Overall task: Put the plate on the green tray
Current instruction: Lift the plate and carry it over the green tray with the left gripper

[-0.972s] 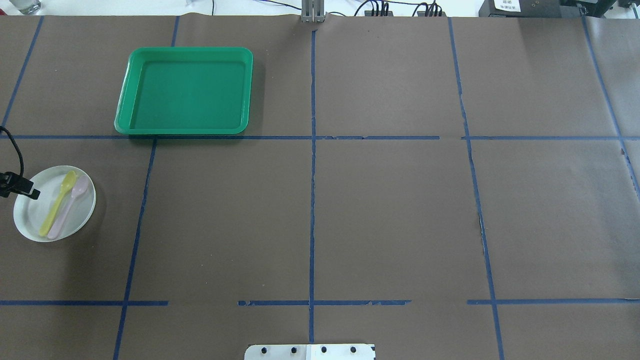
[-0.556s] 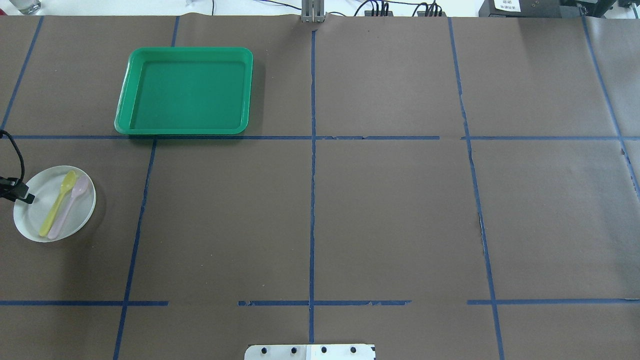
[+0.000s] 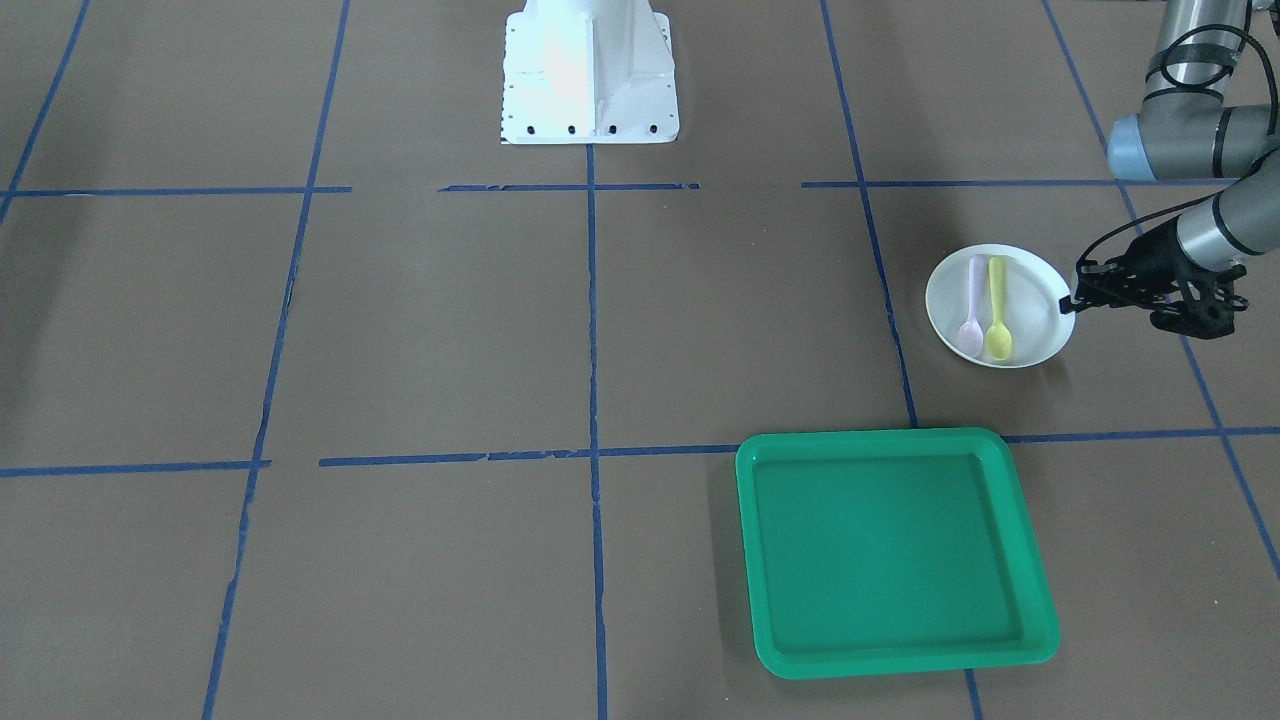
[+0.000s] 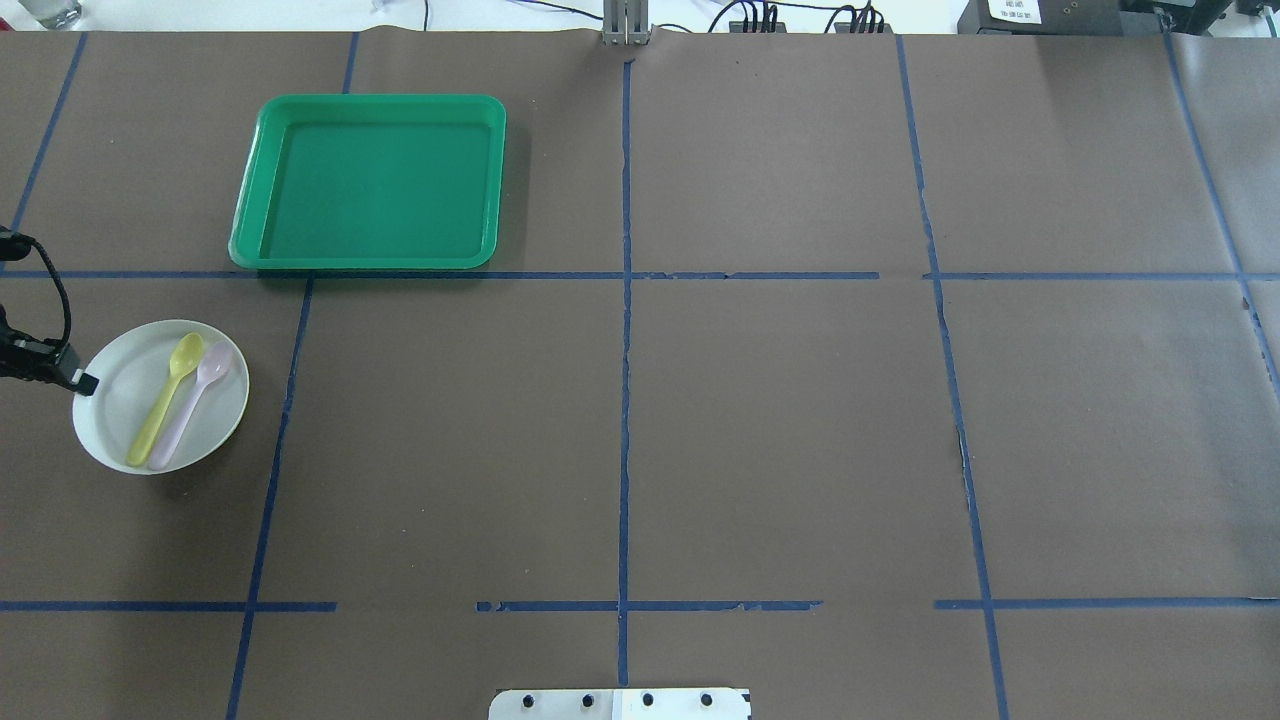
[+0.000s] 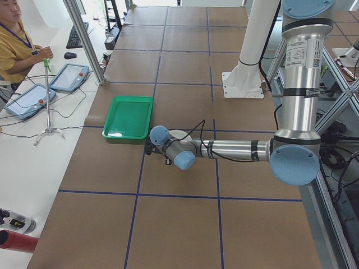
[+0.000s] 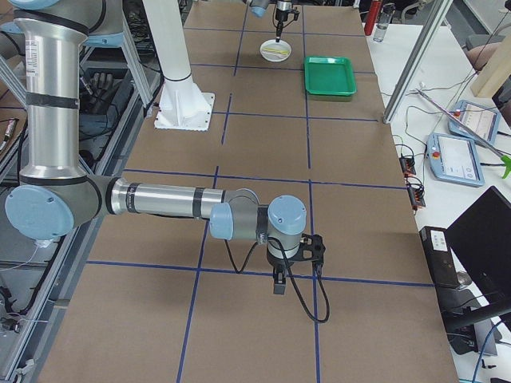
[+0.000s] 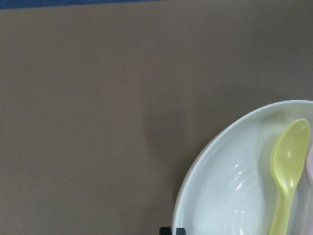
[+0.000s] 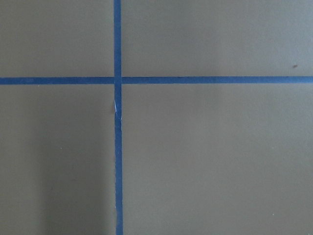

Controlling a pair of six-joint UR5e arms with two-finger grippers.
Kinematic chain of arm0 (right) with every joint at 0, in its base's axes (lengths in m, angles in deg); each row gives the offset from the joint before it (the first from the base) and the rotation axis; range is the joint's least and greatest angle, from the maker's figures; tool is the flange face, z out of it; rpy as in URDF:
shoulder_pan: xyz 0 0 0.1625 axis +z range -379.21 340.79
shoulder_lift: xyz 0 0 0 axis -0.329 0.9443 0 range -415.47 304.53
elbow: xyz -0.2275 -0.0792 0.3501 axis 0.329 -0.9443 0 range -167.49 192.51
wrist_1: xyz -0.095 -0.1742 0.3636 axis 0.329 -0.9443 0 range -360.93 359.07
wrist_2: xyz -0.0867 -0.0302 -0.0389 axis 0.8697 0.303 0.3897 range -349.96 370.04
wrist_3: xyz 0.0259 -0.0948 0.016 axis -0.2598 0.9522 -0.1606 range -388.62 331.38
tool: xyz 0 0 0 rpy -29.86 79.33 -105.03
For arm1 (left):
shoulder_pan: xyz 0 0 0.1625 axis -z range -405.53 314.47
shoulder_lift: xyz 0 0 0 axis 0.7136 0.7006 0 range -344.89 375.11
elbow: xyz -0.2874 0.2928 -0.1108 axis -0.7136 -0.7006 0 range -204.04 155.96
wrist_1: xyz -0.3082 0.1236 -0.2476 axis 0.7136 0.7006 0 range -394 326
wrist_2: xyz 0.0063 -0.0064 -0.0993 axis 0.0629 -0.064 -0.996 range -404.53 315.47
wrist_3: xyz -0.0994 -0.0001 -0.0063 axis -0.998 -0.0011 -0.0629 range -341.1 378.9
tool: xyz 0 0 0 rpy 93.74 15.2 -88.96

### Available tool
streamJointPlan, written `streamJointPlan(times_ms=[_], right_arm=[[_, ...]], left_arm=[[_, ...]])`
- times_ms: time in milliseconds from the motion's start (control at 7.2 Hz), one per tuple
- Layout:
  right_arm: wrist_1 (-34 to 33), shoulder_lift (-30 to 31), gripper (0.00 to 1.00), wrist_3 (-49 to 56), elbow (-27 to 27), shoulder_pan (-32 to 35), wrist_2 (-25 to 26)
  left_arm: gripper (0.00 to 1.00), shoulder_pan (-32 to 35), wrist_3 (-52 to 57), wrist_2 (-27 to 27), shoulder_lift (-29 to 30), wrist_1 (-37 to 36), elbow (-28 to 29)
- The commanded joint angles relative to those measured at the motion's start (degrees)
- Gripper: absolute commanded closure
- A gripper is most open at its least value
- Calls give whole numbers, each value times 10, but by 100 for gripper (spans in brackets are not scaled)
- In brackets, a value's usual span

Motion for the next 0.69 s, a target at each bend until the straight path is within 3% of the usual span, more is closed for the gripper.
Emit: streamJointPlan(times_ms=[0,139,417,556], right_arm=[[0,0,0,0,0,0,0],[0,0,0,0,0,0,0],[0,0,0,0,0,0,0],[0,0,0,0,0,0,0]], left_arm=[[100,0,-105,-27,76,2,-7],[100,0,-148,-26,109,1,-2],[100,-1,-198,-22,226,-2,105],[100,-1,-201,-20,239,-2,132]])
